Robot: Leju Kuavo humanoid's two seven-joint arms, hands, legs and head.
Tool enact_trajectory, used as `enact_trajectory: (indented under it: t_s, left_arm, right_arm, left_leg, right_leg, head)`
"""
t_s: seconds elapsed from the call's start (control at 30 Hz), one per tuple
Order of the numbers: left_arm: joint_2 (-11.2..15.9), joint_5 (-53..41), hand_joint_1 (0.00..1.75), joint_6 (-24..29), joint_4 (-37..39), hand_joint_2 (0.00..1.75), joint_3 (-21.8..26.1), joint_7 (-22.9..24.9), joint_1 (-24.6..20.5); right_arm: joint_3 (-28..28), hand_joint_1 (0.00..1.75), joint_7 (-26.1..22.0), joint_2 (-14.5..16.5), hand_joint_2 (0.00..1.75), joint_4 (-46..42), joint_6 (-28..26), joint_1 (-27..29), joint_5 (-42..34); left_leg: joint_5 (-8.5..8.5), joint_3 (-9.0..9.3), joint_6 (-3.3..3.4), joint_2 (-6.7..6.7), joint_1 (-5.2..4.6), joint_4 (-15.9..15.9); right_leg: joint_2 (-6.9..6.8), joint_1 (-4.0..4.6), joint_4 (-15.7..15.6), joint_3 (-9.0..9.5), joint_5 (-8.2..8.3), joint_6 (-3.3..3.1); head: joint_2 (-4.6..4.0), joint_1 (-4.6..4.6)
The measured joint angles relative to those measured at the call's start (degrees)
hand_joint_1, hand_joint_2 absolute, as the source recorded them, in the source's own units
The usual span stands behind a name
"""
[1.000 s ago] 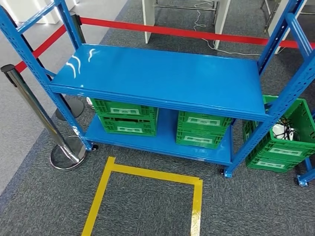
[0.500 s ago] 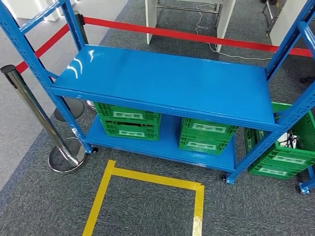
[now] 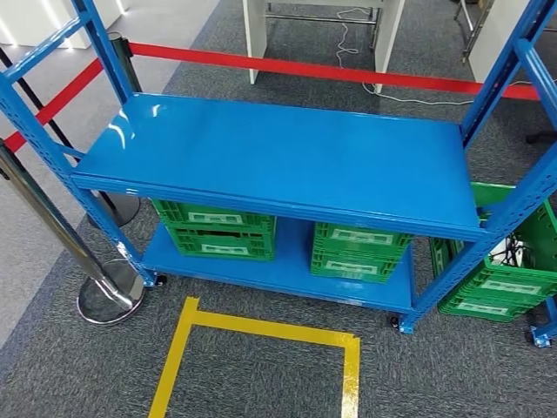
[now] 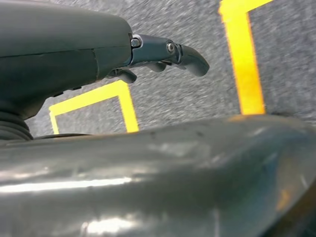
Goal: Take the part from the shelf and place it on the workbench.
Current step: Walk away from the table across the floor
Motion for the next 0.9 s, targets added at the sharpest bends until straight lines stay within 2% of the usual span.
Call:
enact_trajectory:
  t_s: [0.03,0.07,0.1,0.17,0.2,0.27,0.33,0.37,0.4,0.47,0.5,0.53,0.6,0.7,0.77,0.83,0.87,0.9]
  left_arm:
    - [-0.06,-0.10,0.00,0.03,0.00,0.00,-0.01,-0.01,-0.03]
    - [-0.13,-0.16,0.00,0.05,0.01,0.00,-0.03,-0.02,0.00]
    - [-0.22,-0.22,0.00,0.09,0.01,0.00,-0.04,-0.03,0.06]
    - [-0.37,-0.34,0.00,0.16,0.01,0.00,-0.07,-0.04,0.25]
    - [-0.42,-0.38,0.00,0.20,0.01,0.00,-0.07,-0.05,0.26]
    - [-0.43,-0.40,0.00,0.28,0.01,0.00,-0.08,-0.05,0.07]
    - [-0.49,-0.55,0.00,0.31,0.01,0.00,-0.08,-0.05,-0.04]
    - [-0.54,-0.66,0.00,0.31,0.01,0.00,-0.09,-0.04,0.00]
    - [-0.60,-0.79,0.00,0.30,0.01,0.00,-0.09,-0.04,0.07]
    - [-0.74,-0.90,0.00,0.29,0.01,0.00,-0.10,-0.04,0.16]
    - [-0.81,-0.94,0.00,0.29,0.02,0.00,-0.10,-0.06,0.12]
    - [-0.87,-0.96,0.00,0.30,0.02,0.00,-0.10,-0.10,0.03]
    - [-0.98,-0.98,0.00,0.28,0.03,0.00,-0.10,-0.17,-0.13]
    - [-1.01,-0.99,0.00,0.25,0.03,0.00,-0.10,-0.19,-0.15]
    - [-1.01,-0.99,0.00,0.26,0.03,0.00,-0.10,-0.20,-0.32]
    - [-1.03,-0.99,0.00,0.26,0.03,0.00,-0.10,-0.20,-0.37]
    - [-1.04,-0.98,0.00,0.25,0.03,0.00,-0.10,-0.19,-0.29]
    - [-1.04,-0.98,0.00,0.24,0.03,0.00,-0.10,-0.19,-0.20]
  right_arm:
    - [0.00,0.00,-0.01,-0.02,0.00,0.00,0.04,-0.02,-0.05]
    - [0.01,0.00,0.01,-0.03,0.00,0.00,0.08,-0.01,-0.08]
    - [0.00,0.00,0.02,-0.04,0.00,0.00,0.14,0.01,-0.12]
    - [-0.01,0.00,0.05,-0.04,0.00,0.00,0.20,0.09,-0.17]
    - [-0.01,0.00,0.05,-0.04,0.00,0.00,0.22,0.07,-0.18]
    - [0.00,0.00,0.04,-0.05,0.00,0.00,0.23,-0.04,-0.19]
    - [0.00,0.00,0.05,-0.06,0.00,0.00,0.28,0.02,-0.24]
    - [-0.01,0.00,0.06,-0.07,0.00,0.00,0.31,0.14,-0.28]
    - [-0.01,0.00,0.07,-0.07,0.00,0.00,0.34,0.27,-0.34]
    - [-0.02,0.00,0.07,-0.08,0.00,0.00,0.41,0.47,-0.42]
    - [-0.02,0.00,0.07,-0.10,0.00,0.00,0.46,0.50,-0.44]
    - [-0.03,0.00,0.07,-0.12,0.00,0.00,0.50,0.49,-0.46]
    - [-0.04,0.00,0.07,-0.15,0.00,0.00,0.57,0.56,-0.48]
    - [-0.05,0.00,0.09,-0.16,0.00,-0.02,0.57,0.81,-0.50]
    - [-0.06,0.00,0.08,-0.20,0.00,-0.05,0.58,0.61,-0.51]
    - [-0.06,0.00,0.08,-0.20,0.00,-0.05,0.60,0.46,-0.51]
    - [-0.06,0.00,0.09,-0.20,0.00,-0.05,0.60,0.50,-0.51]
    - [-0.06,0.00,0.10,-0.20,0.00,-0.06,0.60,0.57,-0.50]
  left_leg:
    - [0.70,0.57,0.24,0.03,-0.11,-2.00]
    - [0.65,0.73,0.56,0.01,-0.22,-2.78]
    - [0.28,0.82,0.96,0.01,-0.30,-3.02]
    - [0.87,1.57,1.76,-0.07,-0.16,-3.44]
    - [0.77,2.00,2.12,-0.06,-0.09,-3.62]
    - [0.44,2.51,2.68,-0.03,-0.09,-3.82]
    - [-0.12,2.88,2.97,-0.07,-0.25,-3.82]
    - [-0.45,3.24,3.02,-0.10,-0.34,-3.82]
    - [-0.82,3.74,3.02,-0.14,-0.44,-3.82]
    - [-1.67,4.92,2.91,-0.19,-0.56,-3.86]
    - [-2.05,5.42,2.74,-0.20,-0.62,-3.85]
    - [-2.39,5.69,2.47,-0.18,-0.62,-3.91]
    - [-2.57,6.24,1.69,-0.17,-0.62,-3.80]
    - [-3.19,6.51,0.70,-0.18,-0.58,-1.86]
    - [-5.69,4.04,0.15,-0.16,-0.36,3.12]
    - [-8.34,0.03,-0.32,-0.16,-0.11,9.29]
    - [-8.52,-1.38,-0.46,-0.16,-0.02,10.79]
    - [-7.43,-1.94,-0.51,-0.16,0.03,10.39]
  right_leg:
    - [-0.02,0.05,-0.07,0.10,-0.44,0.35]
    - [-0.03,0.11,-0.02,0.41,-0.65,0.71]
    - [-0.04,0.17,-0.02,0.84,-0.72,1.07]
    - [-0.07,0.11,0.62,1.20,-0.98,1.70]
    - [-0.09,0.07,1.92,0.45,-1.43,1.96]
    - [-0.09,0.02,7.99,-3.27,-3.69,2.32]
    - [-0.08,0.02,14.56,-8.13,-6.13,2.43]
    - [-0.08,0.03,15.56,-9.57,-6.03,2.35]
    - [-0.08,0.04,14.55,-10.04,-4.61,2.21]
    - [-0.10,0.16,7.90,-8.41,0.68,1.62]
    - [-0.16,0.31,4.77,-7.61,2.20,1.32]
    - [-0.21,0.50,2.75,-7.02,2.63,1.03]
    - [-0.27,0.80,1.58,-6.79,2.25,0.36]
    - [-0.28,0.43,0.54,-4.36,3.43,-0.55]
    - [-0.31,0.18,0.10,-3.21,3.26,-0.83]
    - [-0.23,0.13,0.06,-2.71,2.71,-0.94]
    - [-0.16,0.13,0.06,-2.36,2.36,-0.91]
    - [-0.10,0.12,0.06,-1.90,1.99,-0.85]
  head:
    - [0.00,-0.03]
    - [0.00,-0.03]
    - [0.00,-0.03]
    - [0.00,0.12]
    - [0.00,0.20]
    - [0.00,0.38]
    - [0.00,0.43]
    - [0.00,0.43]
    - [0.00,0.44]
    - [0.00,0.43]
    - [0.00,0.33]
    - [0.01,0.24]
    - [0.01,0.06]
    - [0.01,-0.14]
    - [0.00,-0.43]
    - [0.00,-0.51]
    - [0.00,-0.53]
    - [0.00,-0.52]
